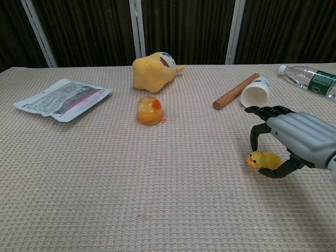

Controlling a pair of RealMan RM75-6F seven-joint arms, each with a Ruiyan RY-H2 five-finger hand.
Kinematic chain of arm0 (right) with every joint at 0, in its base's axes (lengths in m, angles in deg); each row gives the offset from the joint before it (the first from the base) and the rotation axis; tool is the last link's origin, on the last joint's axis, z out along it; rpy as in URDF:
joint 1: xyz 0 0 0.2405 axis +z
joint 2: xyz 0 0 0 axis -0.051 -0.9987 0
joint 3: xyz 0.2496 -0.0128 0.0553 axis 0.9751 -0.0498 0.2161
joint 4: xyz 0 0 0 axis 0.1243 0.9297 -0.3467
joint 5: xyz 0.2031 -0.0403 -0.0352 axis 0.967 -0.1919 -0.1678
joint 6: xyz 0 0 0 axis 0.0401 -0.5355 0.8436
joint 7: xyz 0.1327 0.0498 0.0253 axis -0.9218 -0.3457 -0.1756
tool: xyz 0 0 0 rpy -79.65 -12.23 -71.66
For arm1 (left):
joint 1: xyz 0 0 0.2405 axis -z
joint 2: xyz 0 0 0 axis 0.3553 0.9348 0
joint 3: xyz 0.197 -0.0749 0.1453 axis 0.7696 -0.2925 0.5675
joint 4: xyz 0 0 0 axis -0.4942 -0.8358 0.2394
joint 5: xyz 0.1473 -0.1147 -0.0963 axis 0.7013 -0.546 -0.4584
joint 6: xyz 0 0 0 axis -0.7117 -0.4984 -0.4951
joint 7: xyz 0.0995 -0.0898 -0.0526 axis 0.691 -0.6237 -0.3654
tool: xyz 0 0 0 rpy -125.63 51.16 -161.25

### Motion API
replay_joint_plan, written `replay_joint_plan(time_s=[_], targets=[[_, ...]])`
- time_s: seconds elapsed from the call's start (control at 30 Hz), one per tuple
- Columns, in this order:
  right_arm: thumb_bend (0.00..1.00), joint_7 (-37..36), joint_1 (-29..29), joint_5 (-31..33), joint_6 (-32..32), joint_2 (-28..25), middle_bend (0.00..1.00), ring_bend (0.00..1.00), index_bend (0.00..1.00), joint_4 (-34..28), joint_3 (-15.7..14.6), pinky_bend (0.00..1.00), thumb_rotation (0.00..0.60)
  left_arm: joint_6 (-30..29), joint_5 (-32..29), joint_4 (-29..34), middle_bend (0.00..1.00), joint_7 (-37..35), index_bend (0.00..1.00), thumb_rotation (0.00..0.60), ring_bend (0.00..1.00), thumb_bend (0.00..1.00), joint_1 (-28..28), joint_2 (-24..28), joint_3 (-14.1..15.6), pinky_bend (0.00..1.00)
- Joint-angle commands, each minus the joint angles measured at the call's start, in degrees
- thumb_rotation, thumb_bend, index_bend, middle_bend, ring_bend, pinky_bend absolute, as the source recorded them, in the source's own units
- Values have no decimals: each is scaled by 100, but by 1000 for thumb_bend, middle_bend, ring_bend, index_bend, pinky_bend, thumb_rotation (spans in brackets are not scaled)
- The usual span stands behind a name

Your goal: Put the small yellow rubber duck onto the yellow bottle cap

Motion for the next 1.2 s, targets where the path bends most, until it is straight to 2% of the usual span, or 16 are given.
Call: replay_joint_plan(time_s=[0.03,0.77,1.2], targets=[[212,9,28,0,30,15,0,0,494,31,42,0,600,-1,-3,-1,0,-6,0,600,0,0,-2,1,-1,191],[213,-179,-56,-2,55,-254,0,0,489,45,114,0,600,-2,-16,11,0,3,0,600,0,0,-12,10,-1,194],[212,-341,-90,-51,96,-177,0,0,485,201,87,0,600,-30,-18,13,0,46,0,600,0,0,-34,9,-1,195]])
